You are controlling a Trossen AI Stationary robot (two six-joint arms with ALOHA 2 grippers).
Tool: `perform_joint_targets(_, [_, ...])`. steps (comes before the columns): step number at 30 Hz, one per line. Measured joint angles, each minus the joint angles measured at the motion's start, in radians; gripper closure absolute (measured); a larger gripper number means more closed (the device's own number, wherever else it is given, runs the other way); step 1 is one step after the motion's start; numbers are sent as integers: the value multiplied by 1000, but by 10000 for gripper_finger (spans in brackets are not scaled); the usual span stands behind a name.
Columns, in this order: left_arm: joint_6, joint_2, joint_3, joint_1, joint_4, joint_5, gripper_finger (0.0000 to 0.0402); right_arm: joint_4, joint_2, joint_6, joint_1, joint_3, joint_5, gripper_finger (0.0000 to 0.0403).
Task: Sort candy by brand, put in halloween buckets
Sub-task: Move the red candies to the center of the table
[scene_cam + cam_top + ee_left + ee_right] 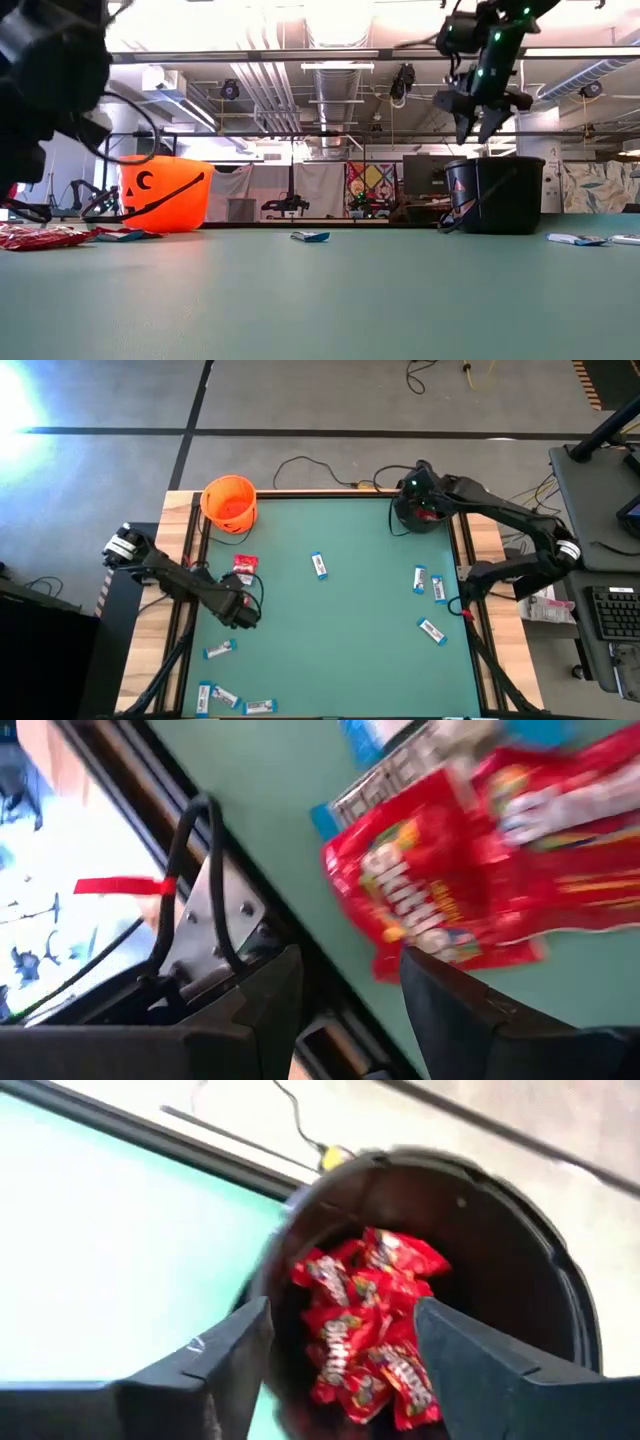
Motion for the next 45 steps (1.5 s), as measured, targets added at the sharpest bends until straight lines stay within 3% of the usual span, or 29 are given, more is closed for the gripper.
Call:
perform_joint_targets(9, [175, -2, 9, 85, 21, 61, 225, 126, -121, -46, 237, 0, -132, 122])
perform_joint_targets(18, [491, -2, 13, 144, 32, 151, 228, 260, -185, -89, 606, 0, -25, 130])
perform_joint_targets(24, [572, -2, 0, 287, 78, 143, 236, 265, -140, -39, 765, 0, 41, 141])
perform_joint_targets(27, [619, 11, -6, 360, 79, 61, 245, 268, -103, -14, 809, 0, 86, 149])
perform_joint_targets(31, [666, 43, -11, 406, 85, 57, 266, 268, -67, 12, 838, 0, 80, 158])
perform_joint_targets(39, [688, 192, -12, 406, 201, 100, 315, 269, -50, 22, 884, 0, 38, 161])
perform_joint_targets(45, [699, 268, 85, 365, 236, 88, 340, 269, -52, 29, 908, 0, 27, 163])
